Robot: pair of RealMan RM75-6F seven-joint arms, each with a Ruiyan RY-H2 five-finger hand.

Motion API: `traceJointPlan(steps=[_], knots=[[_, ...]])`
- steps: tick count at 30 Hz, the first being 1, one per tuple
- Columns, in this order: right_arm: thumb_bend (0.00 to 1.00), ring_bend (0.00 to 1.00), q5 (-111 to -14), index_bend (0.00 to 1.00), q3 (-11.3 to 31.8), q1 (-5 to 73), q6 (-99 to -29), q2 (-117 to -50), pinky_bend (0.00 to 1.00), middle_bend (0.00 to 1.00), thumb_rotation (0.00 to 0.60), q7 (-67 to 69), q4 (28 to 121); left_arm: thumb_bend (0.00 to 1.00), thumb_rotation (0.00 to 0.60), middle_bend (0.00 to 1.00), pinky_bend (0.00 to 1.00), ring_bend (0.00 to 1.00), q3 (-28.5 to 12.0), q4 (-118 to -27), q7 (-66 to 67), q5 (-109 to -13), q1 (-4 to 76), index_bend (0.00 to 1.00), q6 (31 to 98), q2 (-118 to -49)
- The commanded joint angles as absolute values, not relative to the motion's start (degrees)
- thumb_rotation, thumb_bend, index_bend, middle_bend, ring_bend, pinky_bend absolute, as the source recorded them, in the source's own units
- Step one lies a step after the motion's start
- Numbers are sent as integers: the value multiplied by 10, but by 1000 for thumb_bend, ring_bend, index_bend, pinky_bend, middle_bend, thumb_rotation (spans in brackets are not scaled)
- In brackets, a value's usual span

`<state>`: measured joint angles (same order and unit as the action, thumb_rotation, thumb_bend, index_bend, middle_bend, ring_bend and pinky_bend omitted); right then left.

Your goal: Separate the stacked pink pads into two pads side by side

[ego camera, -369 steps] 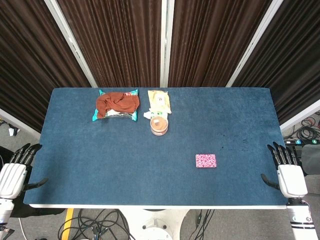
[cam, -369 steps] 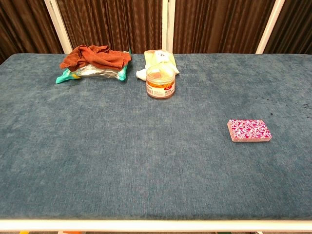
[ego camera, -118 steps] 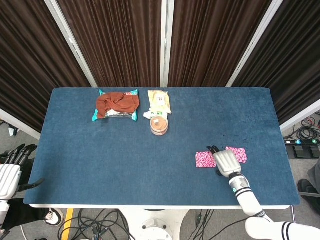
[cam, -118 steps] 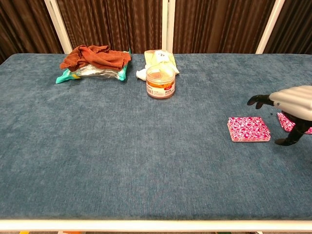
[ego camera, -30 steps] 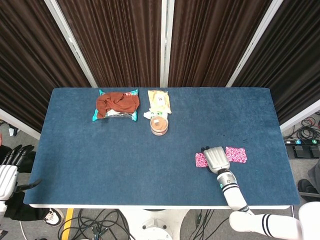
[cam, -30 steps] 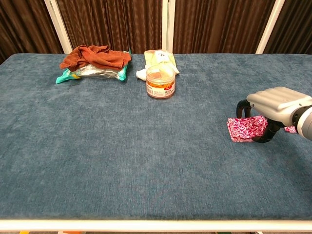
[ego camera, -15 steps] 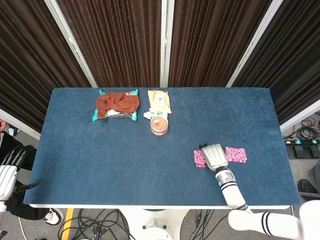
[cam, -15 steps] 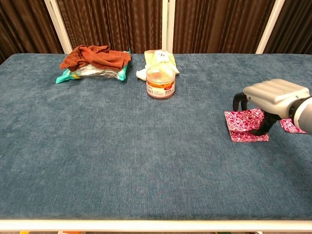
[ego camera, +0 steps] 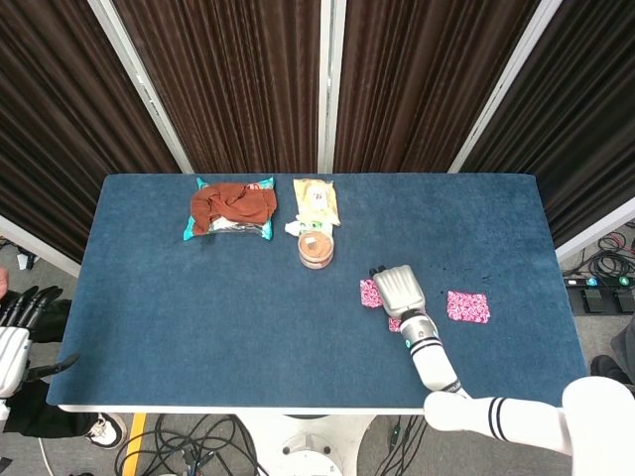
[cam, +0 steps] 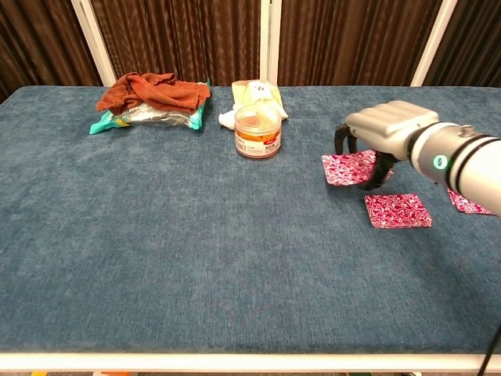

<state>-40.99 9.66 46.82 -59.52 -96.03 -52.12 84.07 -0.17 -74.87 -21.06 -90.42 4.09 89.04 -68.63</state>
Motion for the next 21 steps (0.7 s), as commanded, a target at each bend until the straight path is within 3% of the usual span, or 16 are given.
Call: traceJointPlan(steps=[1,9,11,16,21], knots=[[212,790,-407,449,101,483,-582,-983,870,405,600,-516,809,15,600,101,127,0,-2,-748,-211,-904,41,112,891,-686],[212,790,-416,431,100,494,-561,-1010,870,369,600,-487,757,15,600,100,127,0,-2,-746,-214,-901,41,112,887,-686],[207,789,-414,386,97,496,-551,-1008,870,337,600,-487,755,15,600,100,126,0,-2,-744,-215,-900,41,113,885,-687],[155,784,-381,93,91,505,-535,-994,868,153,600,-507,767,16,600,100,126,0,-2,-741,-214,-900,40,112,884,-688],[151,783,-387,16,86,506,-543,-988,867,113,600,-501,778,15,600,100,127,0,-1,-740,-213,-899,40,112,883,-688]])
